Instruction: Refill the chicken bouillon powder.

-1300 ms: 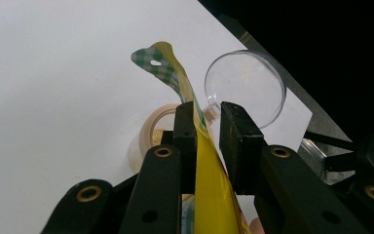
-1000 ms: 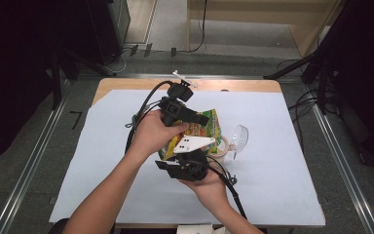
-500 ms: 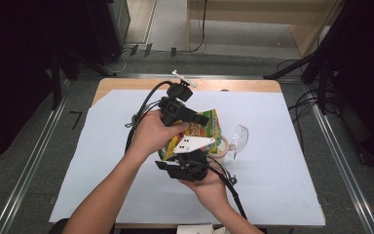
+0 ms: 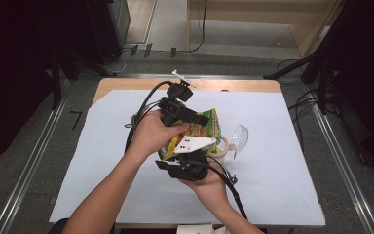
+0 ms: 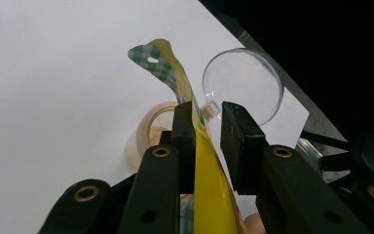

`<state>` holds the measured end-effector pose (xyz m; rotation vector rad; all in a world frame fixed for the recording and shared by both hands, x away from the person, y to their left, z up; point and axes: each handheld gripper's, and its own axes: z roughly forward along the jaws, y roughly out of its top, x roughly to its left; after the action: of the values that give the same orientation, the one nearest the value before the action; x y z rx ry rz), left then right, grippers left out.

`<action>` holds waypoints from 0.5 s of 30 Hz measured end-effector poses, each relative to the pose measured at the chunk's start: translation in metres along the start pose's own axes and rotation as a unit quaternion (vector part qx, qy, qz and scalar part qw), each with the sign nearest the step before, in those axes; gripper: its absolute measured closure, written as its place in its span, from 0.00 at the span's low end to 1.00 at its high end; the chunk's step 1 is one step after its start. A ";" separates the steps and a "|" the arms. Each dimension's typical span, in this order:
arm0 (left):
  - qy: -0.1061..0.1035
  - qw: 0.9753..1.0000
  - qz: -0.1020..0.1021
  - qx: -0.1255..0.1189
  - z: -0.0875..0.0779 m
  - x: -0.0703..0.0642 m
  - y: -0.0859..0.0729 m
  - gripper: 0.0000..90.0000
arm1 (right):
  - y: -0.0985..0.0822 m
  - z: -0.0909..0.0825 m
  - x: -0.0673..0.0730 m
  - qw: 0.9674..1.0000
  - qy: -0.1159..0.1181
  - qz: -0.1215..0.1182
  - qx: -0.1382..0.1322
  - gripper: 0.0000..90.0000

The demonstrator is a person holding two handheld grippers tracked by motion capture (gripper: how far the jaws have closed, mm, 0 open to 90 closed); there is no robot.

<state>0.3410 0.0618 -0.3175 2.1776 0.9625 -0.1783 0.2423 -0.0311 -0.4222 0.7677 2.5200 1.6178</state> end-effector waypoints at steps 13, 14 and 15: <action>-0.012 1.000 0.006 0.004 0.000 -0.003 0.000 0.86 | -0.003 0.001 -0.002 1.000 -0.004 -0.002 -0.001 0.80; -0.011 1.000 0.006 0.003 0.000 -0.003 0.000 0.86 | -0.002 0.001 -0.002 1.000 -0.004 -0.001 -0.001 0.80; -0.010 1.000 0.005 0.002 0.000 -0.002 0.000 0.86 | -0.002 0.000 -0.002 1.000 -0.002 0.000 -0.001 0.80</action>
<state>0.3397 0.0602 -0.3165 2.1796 0.9399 -0.1957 0.2434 -0.0323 -0.4245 0.7713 2.5148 1.6167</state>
